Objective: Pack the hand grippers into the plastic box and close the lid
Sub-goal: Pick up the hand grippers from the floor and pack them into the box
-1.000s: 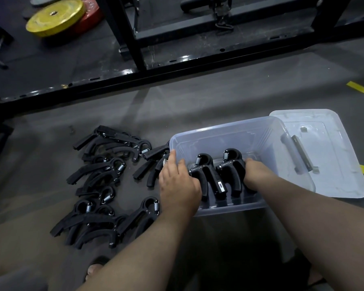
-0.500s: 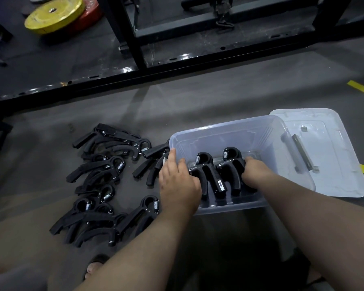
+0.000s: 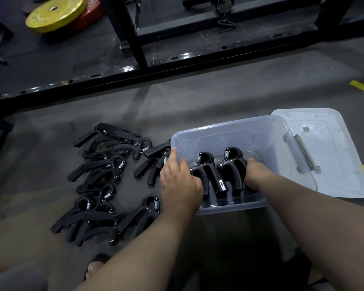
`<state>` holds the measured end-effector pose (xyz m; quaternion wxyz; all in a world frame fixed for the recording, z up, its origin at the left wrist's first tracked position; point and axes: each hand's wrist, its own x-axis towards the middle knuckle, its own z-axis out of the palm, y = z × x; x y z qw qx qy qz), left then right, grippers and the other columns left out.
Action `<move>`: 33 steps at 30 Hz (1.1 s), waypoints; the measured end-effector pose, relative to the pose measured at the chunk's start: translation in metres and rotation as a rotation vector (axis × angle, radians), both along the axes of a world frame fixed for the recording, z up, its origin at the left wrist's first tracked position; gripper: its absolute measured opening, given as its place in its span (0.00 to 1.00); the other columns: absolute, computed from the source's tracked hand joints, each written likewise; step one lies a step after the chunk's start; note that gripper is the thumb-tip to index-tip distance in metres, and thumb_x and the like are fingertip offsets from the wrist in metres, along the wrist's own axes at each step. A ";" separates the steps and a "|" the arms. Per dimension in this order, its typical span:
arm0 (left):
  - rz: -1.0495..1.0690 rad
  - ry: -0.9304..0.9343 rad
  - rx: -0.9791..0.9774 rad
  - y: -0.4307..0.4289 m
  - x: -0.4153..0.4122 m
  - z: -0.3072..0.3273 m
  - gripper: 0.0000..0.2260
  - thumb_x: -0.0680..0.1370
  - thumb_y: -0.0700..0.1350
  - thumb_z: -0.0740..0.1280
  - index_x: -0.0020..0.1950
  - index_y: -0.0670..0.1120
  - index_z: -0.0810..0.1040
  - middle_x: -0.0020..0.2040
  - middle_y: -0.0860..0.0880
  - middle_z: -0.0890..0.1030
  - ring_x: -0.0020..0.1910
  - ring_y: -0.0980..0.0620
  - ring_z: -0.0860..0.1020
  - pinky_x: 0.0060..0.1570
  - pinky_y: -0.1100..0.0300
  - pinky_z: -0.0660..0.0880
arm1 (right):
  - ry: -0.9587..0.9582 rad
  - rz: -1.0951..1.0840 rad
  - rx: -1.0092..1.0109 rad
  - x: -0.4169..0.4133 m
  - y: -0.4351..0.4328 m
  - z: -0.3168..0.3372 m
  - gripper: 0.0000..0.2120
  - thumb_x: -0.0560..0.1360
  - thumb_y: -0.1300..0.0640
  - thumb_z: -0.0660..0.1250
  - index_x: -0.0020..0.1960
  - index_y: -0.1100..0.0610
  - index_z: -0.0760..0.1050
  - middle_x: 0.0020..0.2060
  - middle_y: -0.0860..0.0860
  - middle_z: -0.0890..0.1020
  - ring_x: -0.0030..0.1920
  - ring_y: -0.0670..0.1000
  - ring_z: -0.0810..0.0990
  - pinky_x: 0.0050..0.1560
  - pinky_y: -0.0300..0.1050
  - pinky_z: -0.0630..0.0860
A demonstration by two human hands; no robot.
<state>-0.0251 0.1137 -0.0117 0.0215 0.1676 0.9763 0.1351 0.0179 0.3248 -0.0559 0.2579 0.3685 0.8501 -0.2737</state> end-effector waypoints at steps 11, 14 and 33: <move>-0.002 0.049 0.001 0.000 -0.001 -0.004 0.23 0.68 0.44 0.62 0.62 0.43 0.76 0.76 0.43 0.62 0.71 0.41 0.66 0.69 0.44 0.65 | -0.033 0.062 0.080 -0.002 0.001 -0.006 0.21 0.77 0.61 0.62 0.68 0.62 0.63 0.61 0.62 0.77 0.62 0.61 0.77 0.59 0.52 0.73; -0.003 0.042 0.007 0.001 0.000 -0.004 0.22 0.68 0.44 0.63 0.62 0.43 0.77 0.76 0.42 0.62 0.71 0.41 0.66 0.69 0.43 0.65 | -0.035 0.070 0.083 -0.002 0.001 -0.007 0.21 0.77 0.61 0.62 0.68 0.62 0.63 0.60 0.62 0.77 0.61 0.61 0.77 0.58 0.52 0.73; -0.001 0.055 0.028 0.000 0.000 -0.005 0.18 0.67 0.43 0.63 0.55 0.44 0.78 0.76 0.42 0.62 0.71 0.40 0.66 0.69 0.43 0.64 | -0.042 0.035 0.024 -0.003 0.002 -0.013 0.25 0.76 0.59 0.66 0.69 0.65 0.61 0.60 0.63 0.77 0.61 0.62 0.77 0.57 0.51 0.73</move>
